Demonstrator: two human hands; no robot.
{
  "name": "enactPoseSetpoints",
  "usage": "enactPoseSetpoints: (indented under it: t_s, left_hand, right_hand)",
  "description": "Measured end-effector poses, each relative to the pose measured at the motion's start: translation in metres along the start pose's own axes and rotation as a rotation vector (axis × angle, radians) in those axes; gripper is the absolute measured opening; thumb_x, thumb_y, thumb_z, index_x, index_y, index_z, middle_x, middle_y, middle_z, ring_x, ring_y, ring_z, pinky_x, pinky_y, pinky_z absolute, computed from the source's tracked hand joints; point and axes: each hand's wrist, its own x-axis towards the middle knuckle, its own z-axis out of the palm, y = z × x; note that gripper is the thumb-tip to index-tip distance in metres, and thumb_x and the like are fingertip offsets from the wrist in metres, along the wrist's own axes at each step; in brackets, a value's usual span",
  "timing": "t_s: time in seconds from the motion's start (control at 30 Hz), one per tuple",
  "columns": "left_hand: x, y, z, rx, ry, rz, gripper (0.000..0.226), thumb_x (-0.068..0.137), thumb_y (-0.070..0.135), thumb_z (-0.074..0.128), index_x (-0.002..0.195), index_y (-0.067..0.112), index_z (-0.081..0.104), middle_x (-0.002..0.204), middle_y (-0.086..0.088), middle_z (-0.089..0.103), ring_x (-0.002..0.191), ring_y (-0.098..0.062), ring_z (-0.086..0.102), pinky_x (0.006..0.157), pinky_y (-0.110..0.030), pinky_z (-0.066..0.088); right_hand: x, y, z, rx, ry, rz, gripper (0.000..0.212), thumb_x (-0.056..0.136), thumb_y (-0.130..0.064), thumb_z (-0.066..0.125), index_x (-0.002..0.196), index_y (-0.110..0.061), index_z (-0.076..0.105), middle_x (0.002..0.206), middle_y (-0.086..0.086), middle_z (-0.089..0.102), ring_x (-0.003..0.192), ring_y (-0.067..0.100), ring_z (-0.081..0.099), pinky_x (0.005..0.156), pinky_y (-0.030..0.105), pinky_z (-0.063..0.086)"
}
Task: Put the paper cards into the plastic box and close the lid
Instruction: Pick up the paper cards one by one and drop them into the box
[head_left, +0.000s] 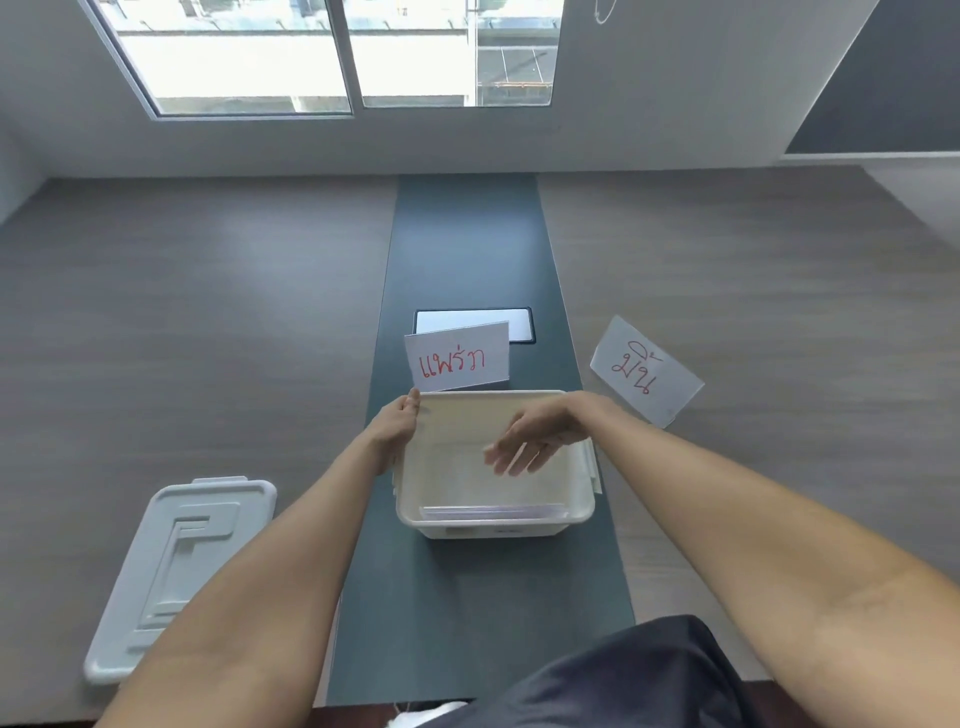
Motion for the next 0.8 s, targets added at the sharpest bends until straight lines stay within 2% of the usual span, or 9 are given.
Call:
enactPoseSetpoints:
  t_s: [0.2,0.33,0.43,0.5,0.57,0.67,0.8]
  left_hand:
    - [0.013,-0.009,-0.008,0.013,0.006,0.003,0.062,0.091,0.070,0.035,0.117,0.021,0.063,0.123,-0.007,0.070,0.115,-0.028,0.066,0.103,-0.054,0.051]
    - [0.004,-0.006,-0.012,0.017,0.029,0.030,0.058,0.097,0.064,0.032,0.120,0.019,0.061,0.124,-0.007,0.069,0.117,-0.027,0.065,0.106,-0.051,0.049]
    - [0.009,-0.010,-0.020,0.027,0.030,0.027,0.058,0.095,0.067,0.033,0.116,0.022,0.062,0.124,-0.006,0.070,0.117,-0.027,0.065,0.106,-0.052,0.049]
    - [0.017,-0.016,-0.027,0.035,0.052,0.028,0.062,0.091,0.072,0.034,0.115,0.023,0.063,0.122,-0.006,0.070,0.117,-0.026,0.065,0.106,-0.052,0.049]
    - [0.017,-0.017,-0.030,0.034,0.073,0.026,0.063,0.090,0.072,0.034,0.114,0.022,0.063,0.121,-0.006,0.070,0.116,-0.027,0.065,0.106,-0.052,0.049]
    - [0.005,-0.006,-0.030,0.027,0.090,0.033,0.059,0.099,0.062,0.033,0.119,0.015,0.062,0.124,-0.009,0.069,0.118,-0.027,0.064,0.108,-0.050,0.047]
    - [-0.007,0.002,-0.023,0.078,0.158,0.050,0.058,0.104,0.054,0.025,0.122,0.009,0.059,0.124,-0.010,0.065,0.118,-0.028,0.060,0.108,-0.046,0.045]
  right_hand:
    - [-0.010,-0.018,-0.041,0.021,0.282,-0.193,0.040,0.094,-0.032,0.067,0.125,-0.007,0.069,0.118,0.009,0.075,0.106,0.024,0.073,0.097,0.037,0.056]
    - [-0.004,-0.022,-0.059,-0.021,0.431,-0.254,0.031,0.096,-0.027,0.063,0.118,-0.006,0.072,0.109,0.009,0.077,0.097,0.022,0.075,0.090,0.034,0.059]
    - [0.007,-0.024,-0.068,-0.103,0.629,-0.273,0.027,0.095,-0.025,0.062,0.108,-0.005,0.076,0.097,0.004,0.077,0.085,0.018,0.072,0.084,0.032,0.058]
    - [0.014,-0.027,-0.071,-0.240,0.752,-0.269,0.027,0.095,-0.026,0.060,0.105,-0.008,0.078,0.096,0.002,0.075,0.090,0.019,0.069,0.078,0.028,0.050]
    - [0.022,-0.030,-0.073,-0.356,0.829,-0.290,0.026,0.096,-0.024,0.056,0.107,-0.013,0.077,0.106,0.002,0.075,0.100,0.021,0.068,0.082,0.030,0.050]
    - [0.037,-0.038,-0.079,-0.470,0.897,-0.310,0.029,0.097,-0.024,0.052,0.117,-0.021,0.073,0.128,-0.004,0.064,0.116,0.019,0.062,0.091,0.034,0.049]
    - [0.060,-0.053,-0.091,-0.508,0.860,-0.219,0.047,0.099,-0.023,0.049,0.146,-0.021,0.051,0.155,-0.001,0.041,0.134,0.025,0.050,0.108,0.041,0.043]
